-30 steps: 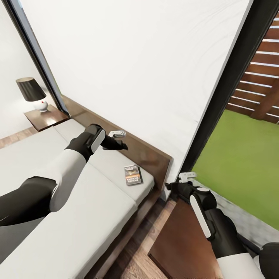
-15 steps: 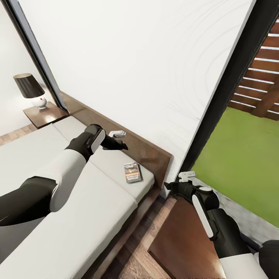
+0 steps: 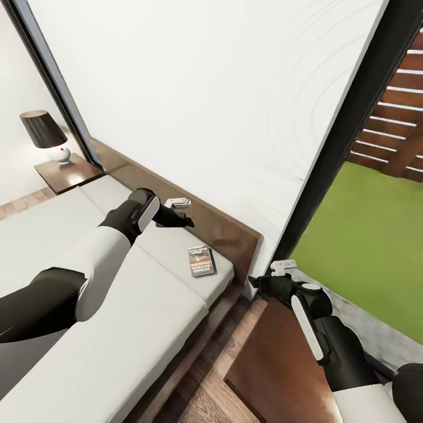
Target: In the bedroom, move the book from the bed onto either nightstand, and place the two sandals side by side next to the bed.
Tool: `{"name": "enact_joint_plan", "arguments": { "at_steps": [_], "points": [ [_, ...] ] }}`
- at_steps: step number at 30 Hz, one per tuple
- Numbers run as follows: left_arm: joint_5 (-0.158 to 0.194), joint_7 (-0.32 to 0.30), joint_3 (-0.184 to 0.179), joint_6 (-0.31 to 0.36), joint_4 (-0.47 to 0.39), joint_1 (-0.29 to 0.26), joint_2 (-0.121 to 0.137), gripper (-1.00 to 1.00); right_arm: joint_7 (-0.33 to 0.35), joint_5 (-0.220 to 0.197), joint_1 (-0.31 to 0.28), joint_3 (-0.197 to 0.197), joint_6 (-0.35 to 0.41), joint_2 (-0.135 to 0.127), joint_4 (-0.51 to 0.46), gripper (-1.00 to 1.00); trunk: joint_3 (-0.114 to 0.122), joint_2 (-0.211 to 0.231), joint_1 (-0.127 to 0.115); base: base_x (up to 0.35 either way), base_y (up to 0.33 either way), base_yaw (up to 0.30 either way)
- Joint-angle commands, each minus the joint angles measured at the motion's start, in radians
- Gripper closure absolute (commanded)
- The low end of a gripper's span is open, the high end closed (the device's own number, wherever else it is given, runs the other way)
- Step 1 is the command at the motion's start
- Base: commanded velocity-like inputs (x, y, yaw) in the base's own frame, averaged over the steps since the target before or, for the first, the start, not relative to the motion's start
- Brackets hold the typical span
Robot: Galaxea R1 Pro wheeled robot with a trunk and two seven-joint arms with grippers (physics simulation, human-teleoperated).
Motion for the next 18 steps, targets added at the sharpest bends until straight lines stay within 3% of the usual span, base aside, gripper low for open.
{"name": "enact_joint_plan", "arguments": {
  "at_steps": [1, 18],
  "points": [
    [0.01, 0.004, -0.006, 0.003, 0.0, -0.001, 0.001, -1.0, -0.004, -0.008, -0.001, 0.001, 0.005, -0.001, -0.001, -1.0, -0.002, -0.002, 0.001, 0.0, 0.0, 0.0],
    [0.01, 0.001, -0.007, 0.003, 0.0, -0.001, -0.002, -1.0, -0.005, -0.007, -0.001, 0.003, 0.005, 0.0, 0.0, -1.0, -0.003, -0.002, 0.001, 0.0, 0.0, 0.0]
  ]
}}
